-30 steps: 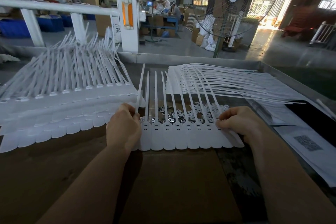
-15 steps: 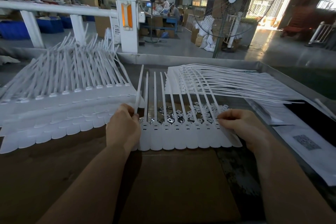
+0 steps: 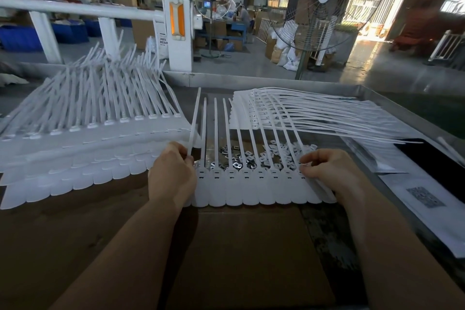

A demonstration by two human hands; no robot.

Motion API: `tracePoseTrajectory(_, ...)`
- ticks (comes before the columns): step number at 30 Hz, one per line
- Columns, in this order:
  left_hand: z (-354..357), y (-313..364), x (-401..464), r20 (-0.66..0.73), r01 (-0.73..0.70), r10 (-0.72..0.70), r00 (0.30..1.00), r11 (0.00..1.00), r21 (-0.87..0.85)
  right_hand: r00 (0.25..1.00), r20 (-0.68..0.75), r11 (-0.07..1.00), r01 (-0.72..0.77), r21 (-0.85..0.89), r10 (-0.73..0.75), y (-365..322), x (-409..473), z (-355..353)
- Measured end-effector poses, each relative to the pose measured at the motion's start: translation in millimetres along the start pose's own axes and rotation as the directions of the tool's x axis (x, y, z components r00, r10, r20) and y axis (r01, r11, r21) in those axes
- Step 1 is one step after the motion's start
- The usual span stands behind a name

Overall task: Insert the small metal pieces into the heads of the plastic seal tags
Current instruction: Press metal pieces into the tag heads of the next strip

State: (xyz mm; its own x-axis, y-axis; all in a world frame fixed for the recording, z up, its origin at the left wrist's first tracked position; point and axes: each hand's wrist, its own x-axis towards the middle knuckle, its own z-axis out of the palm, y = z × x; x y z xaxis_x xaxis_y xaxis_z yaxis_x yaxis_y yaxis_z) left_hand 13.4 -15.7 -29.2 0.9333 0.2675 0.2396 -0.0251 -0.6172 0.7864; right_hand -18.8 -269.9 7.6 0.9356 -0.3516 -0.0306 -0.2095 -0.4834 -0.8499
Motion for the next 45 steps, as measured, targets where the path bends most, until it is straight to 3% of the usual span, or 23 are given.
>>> tracePoseTrajectory(6, 0, 0, 0, 0.014, -0.001, 0.001, 1.000, 1.000, 0.004, 1.000, 0.021, 0.998, -0.022, -0.062, 0.023, -3, 3, -1)
tracePoseTrajectory(12, -1, 1, 0, 0.021, 0.022, -0.022, 1.000, 1.000, 0.001, 0.999, -0.026, 0.999, 0.045, 0.004, -0.045, 7, 1, 1)
tracePoseTrajectory(17, 0, 1, 1, 0.011, 0.027, -0.027, 1.000, 1.000, -0.009, 0.969, -0.243, 0.980, 0.081, 0.180, -0.035, 14, 6, -3)
tracePoseTrajectory(22, 1, 0, 0, -0.001, 0.015, -0.015, 1.000, 1.000, -0.020, 0.902, -0.416, 0.986, 0.054, -0.161, -0.117, 21, 10, -2)
tracePoseTrajectory(29, 1, -1, 1, -0.004, 0.011, -0.011, 1.000, 1.000, -0.017, 0.953, -0.259, 0.863, 0.003, -0.505, -0.155, 29, 16, 1)
tracePoseTrajectory(45, 0, -2, 1, -0.024, -0.018, 0.018, 1.000, 1.000, -0.001, 0.914, -0.308, 0.855, 0.074, -0.513, -0.263, 27, 15, 4)
